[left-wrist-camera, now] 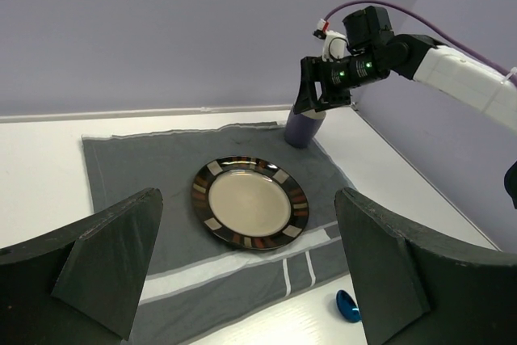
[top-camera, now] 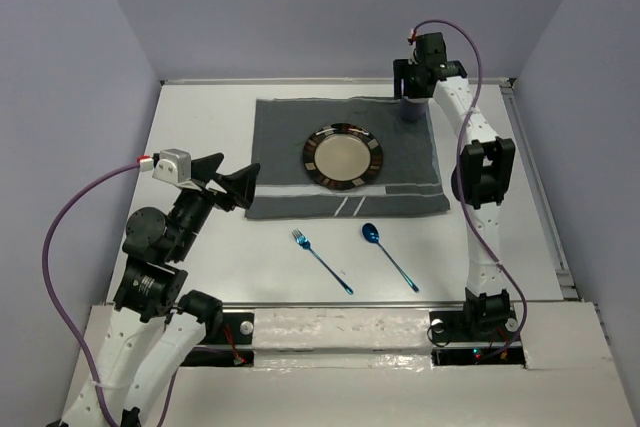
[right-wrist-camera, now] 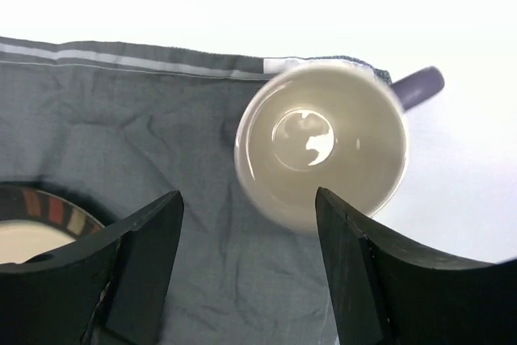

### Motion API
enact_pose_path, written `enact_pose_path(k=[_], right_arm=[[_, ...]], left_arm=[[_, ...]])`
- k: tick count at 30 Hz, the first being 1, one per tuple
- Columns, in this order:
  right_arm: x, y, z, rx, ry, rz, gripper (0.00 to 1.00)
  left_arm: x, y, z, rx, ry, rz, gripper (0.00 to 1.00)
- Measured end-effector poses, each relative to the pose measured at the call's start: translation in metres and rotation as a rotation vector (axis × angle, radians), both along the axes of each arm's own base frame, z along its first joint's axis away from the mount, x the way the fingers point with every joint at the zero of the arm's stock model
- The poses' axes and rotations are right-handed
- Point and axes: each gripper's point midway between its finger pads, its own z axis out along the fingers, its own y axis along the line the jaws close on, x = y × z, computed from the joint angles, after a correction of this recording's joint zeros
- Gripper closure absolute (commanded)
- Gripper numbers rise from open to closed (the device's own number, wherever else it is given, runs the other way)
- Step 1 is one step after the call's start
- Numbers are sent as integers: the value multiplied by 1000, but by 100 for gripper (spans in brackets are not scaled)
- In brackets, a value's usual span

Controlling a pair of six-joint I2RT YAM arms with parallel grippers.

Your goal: Set the dinner table for one person

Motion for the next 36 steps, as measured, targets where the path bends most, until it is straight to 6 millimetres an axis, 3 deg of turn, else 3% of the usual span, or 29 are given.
enact_pose_path(k=[5, 10, 14, 17, 21, 22, 25, 28, 30, 36], right_arm=[[-5, 11, 19, 65, -18, 22, 27], [-24, 18, 69, 129, -84, 44, 29], [-55, 27, 106, 169, -137, 60, 36], [-102, 59, 117, 214, -175, 116, 39], [-183, 134, 89, 264, -157, 257, 43], [-218, 165, 69, 271, -116, 334, 44], [-299, 224, 14, 262, 8, 493, 45], [-366, 241, -38, 186, 115, 566, 46], [-393, 242, -56, 141, 152, 583, 47], [-426, 244, -75, 106, 180, 565, 48]], left_arm=[[0, 0, 0, 0, 0, 0, 1], [0, 0, 0, 0, 0, 0, 1], [1, 2, 0, 0, 1, 8, 1], [2, 3, -1, 1, 2, 13, 1], [3, 4, -1, 1, 3, 19, 1], [3, 4, -1, 1, 3, 21, 1], [3, 5, -1, 1, 3, 24, 1], [3, 5, -1, 1, 3, 24, 1], [3, 5, -1, 0, 4, 26, 1], [4, 6, -1, -1, 4, 33, 1]])
